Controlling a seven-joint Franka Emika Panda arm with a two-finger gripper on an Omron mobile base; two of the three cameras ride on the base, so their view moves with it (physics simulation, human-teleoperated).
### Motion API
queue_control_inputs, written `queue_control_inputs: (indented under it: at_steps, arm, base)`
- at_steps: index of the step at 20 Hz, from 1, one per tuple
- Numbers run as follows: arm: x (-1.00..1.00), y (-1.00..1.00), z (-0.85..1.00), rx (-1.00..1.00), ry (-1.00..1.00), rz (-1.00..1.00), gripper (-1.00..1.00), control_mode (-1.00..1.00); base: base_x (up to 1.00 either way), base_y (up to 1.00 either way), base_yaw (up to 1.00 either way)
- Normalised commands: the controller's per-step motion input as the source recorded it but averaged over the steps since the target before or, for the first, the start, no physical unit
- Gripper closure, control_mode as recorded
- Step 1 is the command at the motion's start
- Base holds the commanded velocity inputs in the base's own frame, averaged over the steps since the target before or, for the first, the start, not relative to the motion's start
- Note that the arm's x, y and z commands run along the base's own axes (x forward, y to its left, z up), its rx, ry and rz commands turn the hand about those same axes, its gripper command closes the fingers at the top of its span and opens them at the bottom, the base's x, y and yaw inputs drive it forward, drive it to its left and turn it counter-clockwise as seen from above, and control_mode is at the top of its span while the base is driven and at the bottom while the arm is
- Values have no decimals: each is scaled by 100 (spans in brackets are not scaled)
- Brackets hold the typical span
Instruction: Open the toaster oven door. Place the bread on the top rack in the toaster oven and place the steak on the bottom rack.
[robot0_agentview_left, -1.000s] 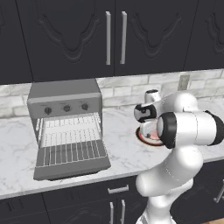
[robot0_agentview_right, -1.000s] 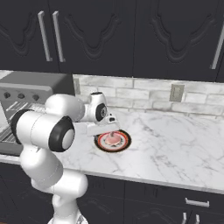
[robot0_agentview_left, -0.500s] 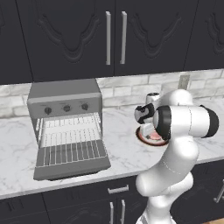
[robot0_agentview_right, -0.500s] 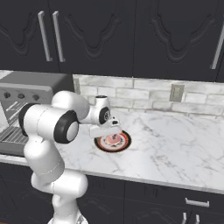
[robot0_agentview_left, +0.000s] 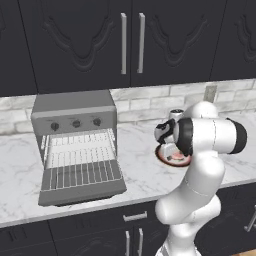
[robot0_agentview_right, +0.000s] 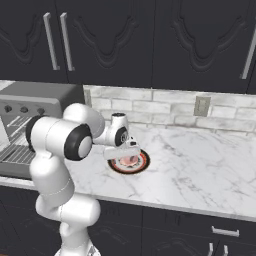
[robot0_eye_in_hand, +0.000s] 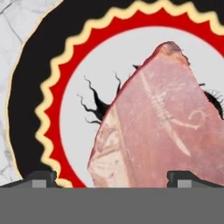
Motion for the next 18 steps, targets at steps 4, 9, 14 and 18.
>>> queue_control_inputs:
  at_steps: [4, 9, 14, 18]
  arm:
    - [21, 0, -10, 0, -1, 0, -100, -100]
    - [18, -2, -11, 0, 0, 0, -100, -100]
    - [15, -18, -18, 0, 0, 0, -100, -100]
    - [9, -18, -27, 1, 0, -1, -100, -100]
  base:
    - [0, 0, 0]
    - [0, 0, 0]
    - [0, 0, 0]
    - [0, 0, 0]
